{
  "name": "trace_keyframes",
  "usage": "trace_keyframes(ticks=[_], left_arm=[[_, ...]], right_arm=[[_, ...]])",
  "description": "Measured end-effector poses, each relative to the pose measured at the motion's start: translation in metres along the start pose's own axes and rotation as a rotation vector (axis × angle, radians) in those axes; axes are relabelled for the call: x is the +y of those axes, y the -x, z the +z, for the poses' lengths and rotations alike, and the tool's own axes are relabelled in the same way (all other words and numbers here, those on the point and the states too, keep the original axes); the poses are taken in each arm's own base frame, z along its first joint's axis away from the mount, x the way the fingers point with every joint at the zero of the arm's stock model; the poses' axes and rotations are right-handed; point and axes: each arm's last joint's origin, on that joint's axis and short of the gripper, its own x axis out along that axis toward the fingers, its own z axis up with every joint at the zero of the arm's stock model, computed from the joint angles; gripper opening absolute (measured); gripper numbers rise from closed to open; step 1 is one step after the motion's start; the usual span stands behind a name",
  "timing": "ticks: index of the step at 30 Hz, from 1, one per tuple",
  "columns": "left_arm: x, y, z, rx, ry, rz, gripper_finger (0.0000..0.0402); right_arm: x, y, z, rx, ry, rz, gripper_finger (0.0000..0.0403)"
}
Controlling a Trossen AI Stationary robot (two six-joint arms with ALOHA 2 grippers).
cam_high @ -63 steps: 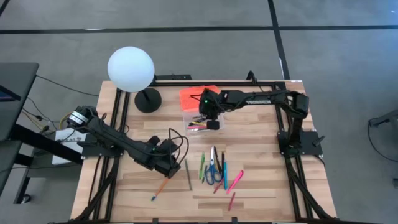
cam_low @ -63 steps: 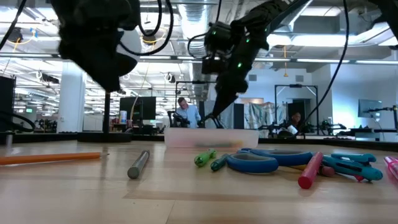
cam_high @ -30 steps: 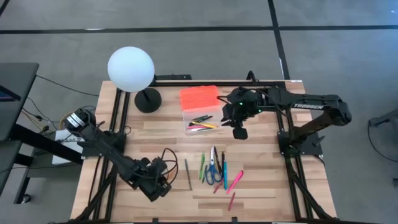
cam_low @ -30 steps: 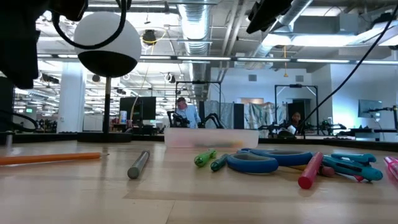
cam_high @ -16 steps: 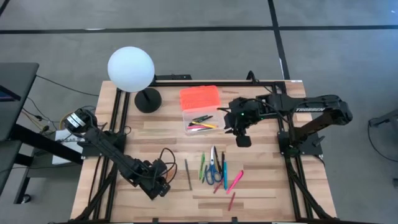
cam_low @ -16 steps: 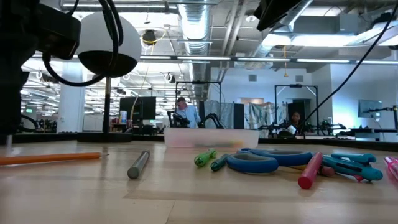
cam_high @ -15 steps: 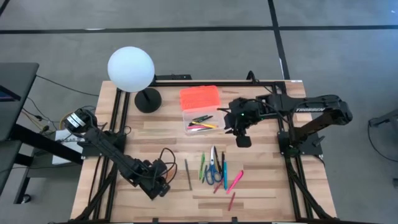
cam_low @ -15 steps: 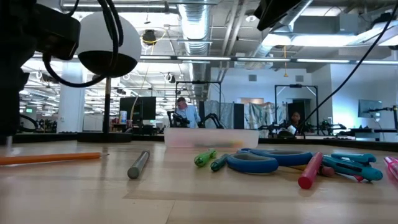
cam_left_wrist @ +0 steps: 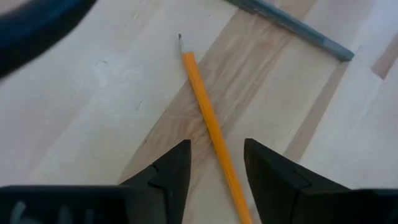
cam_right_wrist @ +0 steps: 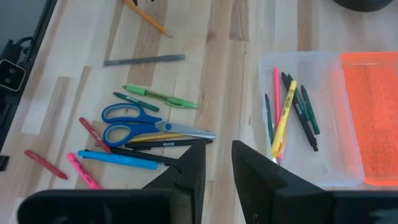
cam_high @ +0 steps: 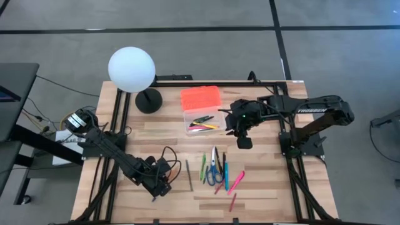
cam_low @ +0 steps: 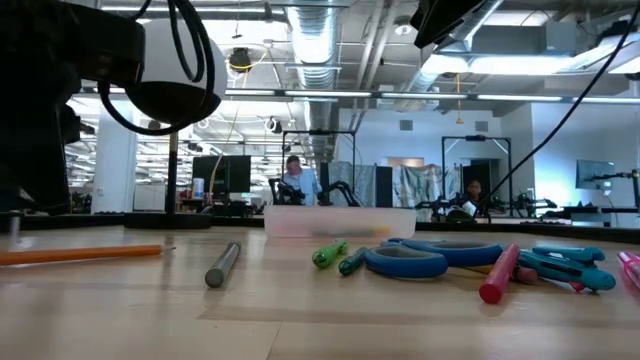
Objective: Pick & place school supplies into a supply box
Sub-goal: Put the left orange pencil into the supply box
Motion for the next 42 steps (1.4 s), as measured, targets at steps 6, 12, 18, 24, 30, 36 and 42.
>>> trace_keyframes(ticks=[6,12,18,24,30,36,42], left_arm=[[0.001,0.0,0.0,0.008,-0.046,0.005,0.0182],[0.0,-0.011,-0.004,0.059,-0.106,0.016,0.0192],[-0.003,-0.027,-0.009,0.118,-0.122,0.019,0.0193],[-0.002,-0.028,-0.01,0.128,-0.174,0.03,0.0188],[0.003,-0.028,-0.012,0.17,-0.269,0.058,0.0157],[0.004,-0.028,-0.012,0.181,-0.436,0.053,0.013],[0.007,-0.028,-0.012,0.214,-0.623,0.051,0.0127]], right_arm=[[0.0,0.0,0.0,0.0,0.0,0.0,0.0072],[-0.001,0.0,0.0,-0.001,0.0,-0.002,0.0072],[-0.001,0.0,-0.001,0.009,-0.007,-0.026,0.0072],[-0.001,0.0,0.0,0.008,-0.008,-0.027,0.0072],[-0.001,0.0,0.0,0.007,-0.028,-0.027,0.0072],[-0.001,0.0,0.0,0.007,-0.034,-0.027,0.0072],[-0.001,0.0,0.0,0.007,-0.034,-0.027,0.0072]])
